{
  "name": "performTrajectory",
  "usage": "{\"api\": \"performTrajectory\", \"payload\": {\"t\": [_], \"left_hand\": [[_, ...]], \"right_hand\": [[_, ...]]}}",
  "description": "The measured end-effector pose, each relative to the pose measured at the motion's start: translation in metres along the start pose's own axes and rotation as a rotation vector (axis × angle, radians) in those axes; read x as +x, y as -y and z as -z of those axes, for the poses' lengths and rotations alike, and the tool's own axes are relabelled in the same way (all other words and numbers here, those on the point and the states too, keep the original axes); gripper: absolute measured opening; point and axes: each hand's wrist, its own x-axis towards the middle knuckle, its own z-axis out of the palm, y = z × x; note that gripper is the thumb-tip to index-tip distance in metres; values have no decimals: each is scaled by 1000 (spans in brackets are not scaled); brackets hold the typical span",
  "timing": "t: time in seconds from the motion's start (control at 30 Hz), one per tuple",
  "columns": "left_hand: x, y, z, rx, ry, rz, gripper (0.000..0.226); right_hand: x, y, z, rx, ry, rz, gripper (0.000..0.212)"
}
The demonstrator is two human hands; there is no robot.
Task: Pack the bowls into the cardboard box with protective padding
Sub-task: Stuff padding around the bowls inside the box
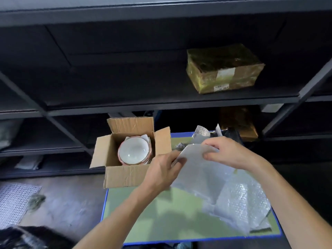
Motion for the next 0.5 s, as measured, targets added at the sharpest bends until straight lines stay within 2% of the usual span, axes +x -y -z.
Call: {"api": "performTrajectory", "payload": {"t": [0.1, 0.17, 0.2, 0.3, 0.4, 0.5], "left_hand": [[-4, 16, 33, 38, -73, -1, 28], [-5, 29, 56, 53, -142, -1, 35], [-6, 36, 67, 64, -182, -13, 38], [-9, 56, 97, 33, -247, -34, 26], [-14, 70, 123, 5, -301, 0, 28], [-21, 86, 142, 12, -277, 21, 31]], "right_hand": [[18, 38, -5, -27, 21, 52, 9], [34, 61, -12, -50, 17, 78, 9], [42, 72, -15, -63, 8, 87, 2], [64, 105, -25, -50, -39, 99, 35], [84, 139, -37, -126, -86, 127, 22], [103, 169, -51, -216, -190, 145, 22]]}}
